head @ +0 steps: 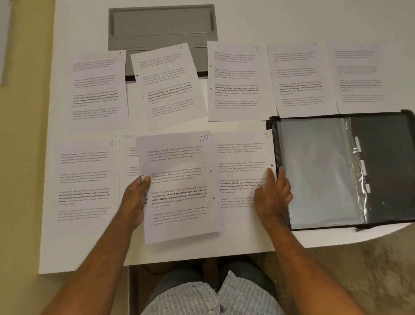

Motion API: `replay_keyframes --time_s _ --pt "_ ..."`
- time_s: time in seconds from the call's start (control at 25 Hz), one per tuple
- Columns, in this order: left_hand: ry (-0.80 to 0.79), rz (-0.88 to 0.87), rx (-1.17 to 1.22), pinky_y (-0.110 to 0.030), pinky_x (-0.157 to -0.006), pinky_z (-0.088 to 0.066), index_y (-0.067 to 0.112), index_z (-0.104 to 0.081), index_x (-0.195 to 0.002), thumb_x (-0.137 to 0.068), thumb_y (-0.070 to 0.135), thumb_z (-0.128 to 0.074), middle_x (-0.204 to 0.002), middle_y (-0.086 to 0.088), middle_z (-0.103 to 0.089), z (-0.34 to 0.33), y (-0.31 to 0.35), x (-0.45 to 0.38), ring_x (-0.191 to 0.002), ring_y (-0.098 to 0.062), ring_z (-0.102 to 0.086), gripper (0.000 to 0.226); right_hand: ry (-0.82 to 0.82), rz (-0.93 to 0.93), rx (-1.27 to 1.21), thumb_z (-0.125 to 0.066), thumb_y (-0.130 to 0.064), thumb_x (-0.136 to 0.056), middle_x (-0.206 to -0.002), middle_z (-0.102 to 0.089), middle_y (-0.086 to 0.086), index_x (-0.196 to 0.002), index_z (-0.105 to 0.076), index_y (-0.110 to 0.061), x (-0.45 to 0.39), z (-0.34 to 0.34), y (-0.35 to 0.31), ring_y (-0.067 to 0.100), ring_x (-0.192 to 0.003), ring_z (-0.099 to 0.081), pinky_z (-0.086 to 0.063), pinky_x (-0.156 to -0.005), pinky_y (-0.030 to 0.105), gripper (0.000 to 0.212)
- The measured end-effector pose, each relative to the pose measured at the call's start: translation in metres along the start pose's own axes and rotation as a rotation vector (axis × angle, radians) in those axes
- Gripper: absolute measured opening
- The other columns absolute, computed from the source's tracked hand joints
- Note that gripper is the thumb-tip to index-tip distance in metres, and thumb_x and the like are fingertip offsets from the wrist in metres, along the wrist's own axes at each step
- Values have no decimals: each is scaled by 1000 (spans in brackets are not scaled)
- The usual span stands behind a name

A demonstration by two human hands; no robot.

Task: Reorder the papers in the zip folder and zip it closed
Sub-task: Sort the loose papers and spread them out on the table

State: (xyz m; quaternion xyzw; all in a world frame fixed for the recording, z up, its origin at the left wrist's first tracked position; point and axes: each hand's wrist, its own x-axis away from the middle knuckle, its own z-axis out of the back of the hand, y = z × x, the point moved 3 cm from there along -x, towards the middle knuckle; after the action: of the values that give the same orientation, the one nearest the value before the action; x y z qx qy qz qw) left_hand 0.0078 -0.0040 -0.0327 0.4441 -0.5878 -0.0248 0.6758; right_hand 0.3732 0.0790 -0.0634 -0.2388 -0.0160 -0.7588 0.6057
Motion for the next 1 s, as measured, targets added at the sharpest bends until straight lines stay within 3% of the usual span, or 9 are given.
replay_keyframes --time_s 0.2,0.4,0.6,0.84,1.0 --pt "-65 7 -29 -55 -99 -53 16 -65 -129 -106 23 -53 -123 -11 -73 -28 1 -4 -116 -32 -68 27 69 4 -251 -49 -25 -106 -168 -22 3 -157 -32 -22 14 11 28 26 -151 -23 -26 -123 53 54" --pt "-169 20 -111 -54 -97 -56 13 -64 -132 -106 25 -54 -122 -12 -73 -91 -2 -4 -114 -33 -69 31 209 -83 -528 -50 -23 -107 -145 -48 1 -139 -53 -19 12 50 58 17 -128 -49 -48 -109 42 33" --pt "-202 38 -118 -46 -84 -62 13 -67 -127 -106 24 -53 -115 -11 -76 -161 -7 -2 -103 -28 -73 27 91 -156 -745 -51 -31 -107 -129 -60 -5 -131 -60 -23 -7 77 79 11 -116 -58 -52 -100 30 27" --pt "-173 69 -156 -49 -93 -58 11 -68 -123 -105 27 -56 -119 -13 -74 -232 -32 1 -109 -31 -72 27 -61 -122 -782 -58 -27 -104 -116 -66 -8 -123 -65 -22 -36 94 104 0 -104 -62 -46 -80 7 21" --pt "-173 82 -159 -48 -91 -59 12 -69 -121 -105 27 -56 -117 -13 -75 -274 -50 8 -107 -31 -73 26 67 -175 -768 -54 -27 -102 -122 -58 -9 -127 -64 -22 -67 125 149 8 -108 -60 -47 -84 17 27"
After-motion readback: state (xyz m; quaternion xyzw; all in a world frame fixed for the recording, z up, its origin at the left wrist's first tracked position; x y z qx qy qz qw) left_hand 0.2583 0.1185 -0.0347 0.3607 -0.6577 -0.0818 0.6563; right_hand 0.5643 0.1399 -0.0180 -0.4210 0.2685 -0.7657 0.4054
